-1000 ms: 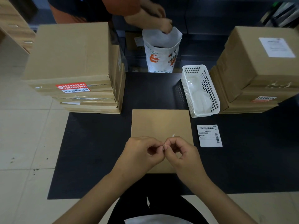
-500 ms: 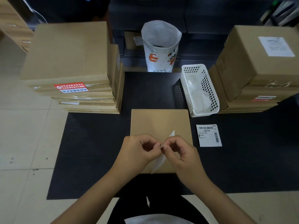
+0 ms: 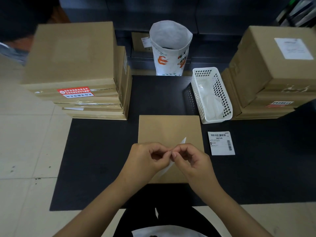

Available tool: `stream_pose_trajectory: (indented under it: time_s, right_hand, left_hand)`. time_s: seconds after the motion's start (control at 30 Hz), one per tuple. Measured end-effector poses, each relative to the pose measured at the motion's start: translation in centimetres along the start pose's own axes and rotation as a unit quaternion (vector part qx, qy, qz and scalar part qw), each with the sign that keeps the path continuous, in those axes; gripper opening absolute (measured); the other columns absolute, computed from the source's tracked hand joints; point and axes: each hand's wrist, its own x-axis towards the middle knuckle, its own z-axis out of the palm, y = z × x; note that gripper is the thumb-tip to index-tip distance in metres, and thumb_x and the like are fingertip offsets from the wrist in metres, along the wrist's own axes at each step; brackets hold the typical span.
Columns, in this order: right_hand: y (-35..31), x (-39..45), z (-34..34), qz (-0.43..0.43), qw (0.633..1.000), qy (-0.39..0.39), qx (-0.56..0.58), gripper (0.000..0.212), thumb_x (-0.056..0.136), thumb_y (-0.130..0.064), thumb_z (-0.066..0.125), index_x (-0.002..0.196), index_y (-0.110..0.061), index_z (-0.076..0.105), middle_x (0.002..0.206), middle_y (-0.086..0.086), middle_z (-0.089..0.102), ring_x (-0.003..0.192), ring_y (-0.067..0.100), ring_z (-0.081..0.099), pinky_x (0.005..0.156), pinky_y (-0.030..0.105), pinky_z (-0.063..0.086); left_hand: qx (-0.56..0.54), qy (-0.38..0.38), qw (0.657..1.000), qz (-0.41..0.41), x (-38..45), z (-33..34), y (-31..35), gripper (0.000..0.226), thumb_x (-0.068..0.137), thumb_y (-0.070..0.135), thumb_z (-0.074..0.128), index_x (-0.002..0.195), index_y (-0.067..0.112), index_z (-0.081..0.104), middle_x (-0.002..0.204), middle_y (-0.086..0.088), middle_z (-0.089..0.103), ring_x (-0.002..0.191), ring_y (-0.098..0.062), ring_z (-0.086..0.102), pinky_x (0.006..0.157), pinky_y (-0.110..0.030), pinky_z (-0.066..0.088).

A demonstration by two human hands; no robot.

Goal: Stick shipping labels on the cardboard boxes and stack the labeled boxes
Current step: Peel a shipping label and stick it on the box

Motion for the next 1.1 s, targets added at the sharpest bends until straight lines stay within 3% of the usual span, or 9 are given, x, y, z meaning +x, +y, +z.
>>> stream_pose_trajectory:
  time_s: [0.2,0.3,0.43,0.7,0.83,0.97,1.1]
  right_hand:
    - [0.34,0.13,0.21,0.034,0.999,0.005,0.013,0.02,0.085,-0.003,0.065,0.075,-0.02,0.065,0.07,-0.01,0.066,0.064,0.0,0.055,0.062,0.012,0.043]
    - [0.33,0.08,0.34,0.032,0.999,-0.002,0.007,0.008,0.079,-0.014,0.062,0.075,-0.02,0.063,0.07,-0.013,0.064,0.064,-0.001,0.054,0.063,0.012,0.043]
    - [0.27,0.02,0.38,0.026,1.0,-0.011,-0.002,0.006,0.079,-0.014,0.06,0.076,-0.018,0.062,0.07,-0.014,0.063,0.065,-0.002,0.054,0.063,0.012,0.043]
    - [0.29,-0.07,0.07,0.019,1.0,-0.002,0.0,0.018,0.089,0.0,0.061,0.08,-0.015,0.063,0.074,-0.013,0.065,0.067,-0.001,0.055,0.065,0.012,0.043]
    - [0.43,0.06,0.09,0.012,1.0,0.016,0.006,0.015,0.088,-0.012,0.062,0.079,-0.024,0.064,0.077,-0.007,0.066,0.073,0.008,0.06,0.07,0.022,0.05]
    - [0.36,0.14,0.08,0.016,0.999,0.012,0.028,0.005,0.083,-0.032,0.061,0.081,-0.03,0.066,0.081,-0.002,0.068,0.08,0.017,0.064,0.079,0.04,0.055]
    - [0.18,0.27,-0.04,0.018,0.999,0.003,0.042,0.007,0.084,-0.028,0.062,0.081,-0.032,0.066,0.081,-0.004,0.067,0.08,0.014,0.063,0.077,0.034,0.054]
  left_hand:
    - [0.058,-0.024,0.996,0.062,-0.11,0.12,0.06,0.017,0.082,0.014,0.068,0.096,0.016,0.077,0.082,0.008,0.074,0.075,-0.004,0.068,0.068,-0.027,0.056]
    - [0.041,-0.006,0.998,0.043,-0.25,0.29,0.06,0.018,0.081,0.017,0.066,0.095,0.015,0.078,0.082,0.008,0.074,0.074,-0.004,0.068,0.067,-0.029,0.057]
    - [0.024,-0.003,0.999,0.025,-0.42,0.44,0.13,0.013,0.082,0.01,0.071,0.092,0.014,0.077,0.08,0.009,0.074,0.075,-0.006,0.069,0.068,-0.028,0.057]
    - [-0.02,0.014,0.999,-0.025,-0.28,0.58,0.21,0.013,0.082,0.008,0.071,0.09,0.015,0.078,0.08,0.011,0.074,0.075,-0.005,0.07,0.071,-0.022,0.056]
    - [-0.089,0.023,0.992,-0.089,-0.17,0.57,0.29,0.01,0.081,0.009,0.072,0.086,0.016,0.077,0.078,0.008,0.074,0.075,-0.006,0.07,0.072,-0.018,0.054]
    - [-0.145,0.026,0.98,-0.133,0.09,0.56,0.15,0.008,0.081,0.009,0.072,0.084,0.015,0.076,0.079,0.002,0.075,0.078,-0.013,0.071,0.074,-0.024,0.055]
    - [-0.163,0.023,0.976,-0.142,0.18,0.5,0.24,0.008,0.081,0.01,0.071,0.083,0.017,0.076,0.08,0.001,0.075,0.079,-0.014,0.071,0.076,-0.028,0.056]
